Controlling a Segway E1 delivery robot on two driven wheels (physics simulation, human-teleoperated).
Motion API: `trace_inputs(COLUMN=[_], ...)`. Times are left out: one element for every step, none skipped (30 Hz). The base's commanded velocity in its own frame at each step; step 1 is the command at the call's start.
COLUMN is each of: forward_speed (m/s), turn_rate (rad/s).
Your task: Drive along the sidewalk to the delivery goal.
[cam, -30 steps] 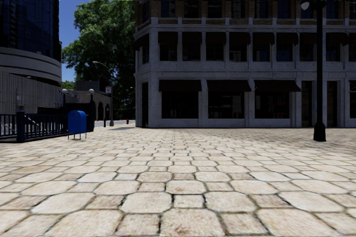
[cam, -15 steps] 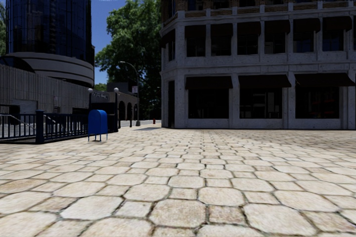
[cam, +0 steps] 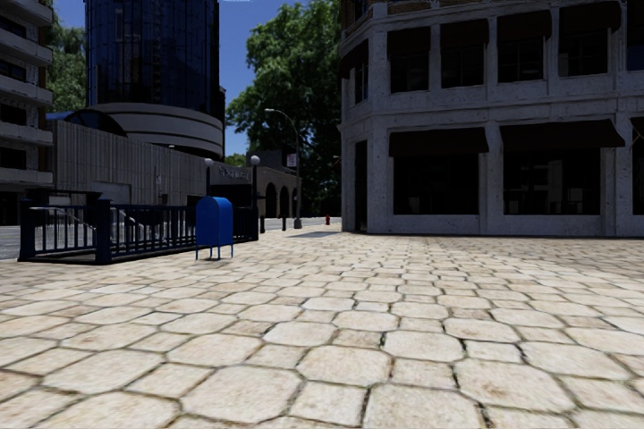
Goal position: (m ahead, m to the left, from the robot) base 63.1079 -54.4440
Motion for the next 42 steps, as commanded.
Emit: trace_inputs(forward_speed=[2.0,2.0,2.0,2.0,2.0,2.0,2.0,2.0,2.0,2.0,2.0,2.0,2.0,2.0,2.0,2.0,2.0,2.0,2.0,2.0,2.0,2.0,2.0,2.0,2.0,2.0,2.0,2.0,2.0,2.0,2.0,2.0,2.0,2.0,2.0,2.0,2.0,2.0,2.0,2.0,2.0,2.0], turn_rate=[0.4,0.4,0.4,0.0,0.0,0.0,0.0,0.0,0.0,0.0,0.0,0.0,0.0,0.0,0.0,0.0,0.0,0.0,0.0,0.0,0.0,0.0,0.0,0.0,0.0,0.0,0.0,0.0,0.0,0.0,0.0,0.0,0.0,0.0,0.0,0.0,0.0,0.0,0.0,0.0,0.0,0.0])
